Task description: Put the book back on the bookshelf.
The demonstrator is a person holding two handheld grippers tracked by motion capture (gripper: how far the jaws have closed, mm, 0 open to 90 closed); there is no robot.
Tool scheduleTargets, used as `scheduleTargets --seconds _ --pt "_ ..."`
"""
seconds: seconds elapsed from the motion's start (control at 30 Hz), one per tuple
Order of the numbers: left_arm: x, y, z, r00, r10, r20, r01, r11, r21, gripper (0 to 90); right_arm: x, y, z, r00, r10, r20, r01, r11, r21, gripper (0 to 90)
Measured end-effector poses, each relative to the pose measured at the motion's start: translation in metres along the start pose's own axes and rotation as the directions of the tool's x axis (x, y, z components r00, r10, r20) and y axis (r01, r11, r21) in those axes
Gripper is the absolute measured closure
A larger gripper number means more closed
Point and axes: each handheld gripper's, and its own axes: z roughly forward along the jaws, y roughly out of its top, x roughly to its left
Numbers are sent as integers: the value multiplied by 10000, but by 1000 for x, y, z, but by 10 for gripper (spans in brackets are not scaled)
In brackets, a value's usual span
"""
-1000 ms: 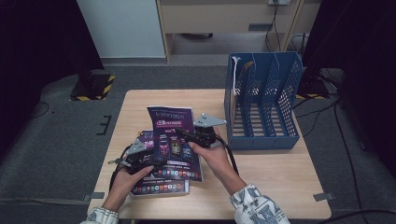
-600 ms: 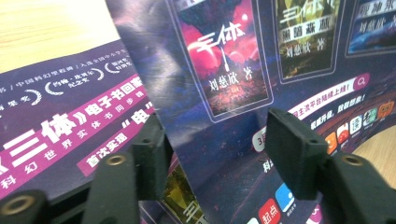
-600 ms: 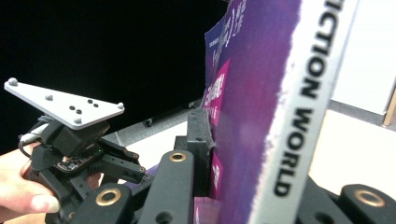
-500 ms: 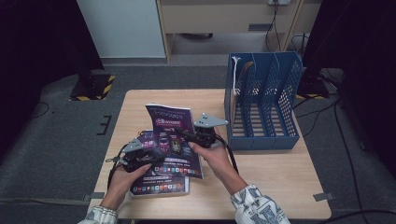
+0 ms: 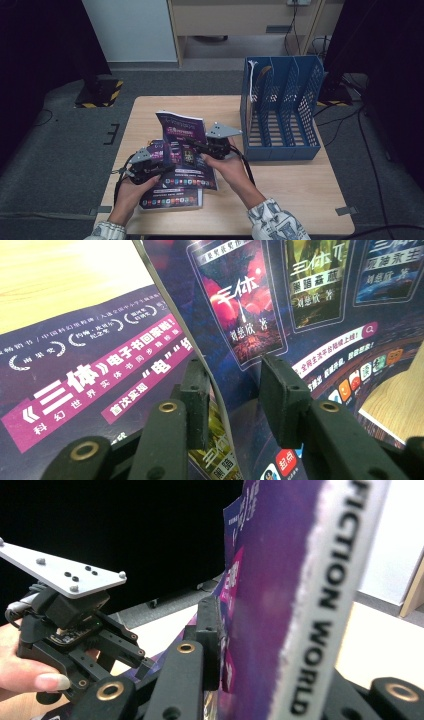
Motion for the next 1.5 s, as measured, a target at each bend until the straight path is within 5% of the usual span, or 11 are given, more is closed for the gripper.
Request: scheduleTargets --seconds 0.67,1.13,1.27,1.5 --pt "2 5 -10 9996 135 -252 -141 9996 -243 715 3 18 0 10000 -40 -72 40 10000 -60 751" --pt "3 5 -10 9996 99 -252 -105 9997 -233 715 0 30 6 9998 54 -171 -47 9991 425 700" --pt "3 4 -11 9998 75 -206 -80 9997 -249 715 -1 31 7 9999 91 47 -94 9982 597 805" --pt "6 4 -13 9996 -92 -271 76 9982 -593 714 -2 33 6 9997 -47 243 39 9994 344 821"
